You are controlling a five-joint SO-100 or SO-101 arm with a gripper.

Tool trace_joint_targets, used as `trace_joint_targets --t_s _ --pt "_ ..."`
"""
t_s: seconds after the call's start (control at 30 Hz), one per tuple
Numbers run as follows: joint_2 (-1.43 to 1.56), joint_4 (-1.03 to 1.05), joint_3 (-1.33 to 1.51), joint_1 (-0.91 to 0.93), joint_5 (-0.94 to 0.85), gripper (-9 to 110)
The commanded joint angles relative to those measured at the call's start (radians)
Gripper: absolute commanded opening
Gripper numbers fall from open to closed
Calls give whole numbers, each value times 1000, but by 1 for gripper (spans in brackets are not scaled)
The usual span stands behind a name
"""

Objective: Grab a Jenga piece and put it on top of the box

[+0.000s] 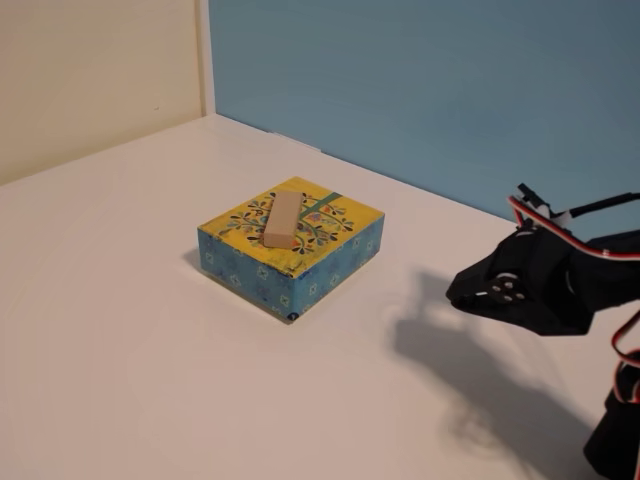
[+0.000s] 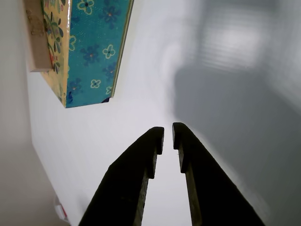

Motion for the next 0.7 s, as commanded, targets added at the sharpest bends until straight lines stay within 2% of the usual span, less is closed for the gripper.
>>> trace_joint_targets --t_s 0.0,0.67 --pt "6 2 -6 3 -9 0" --pt "6 3 -6 11 -11 0"
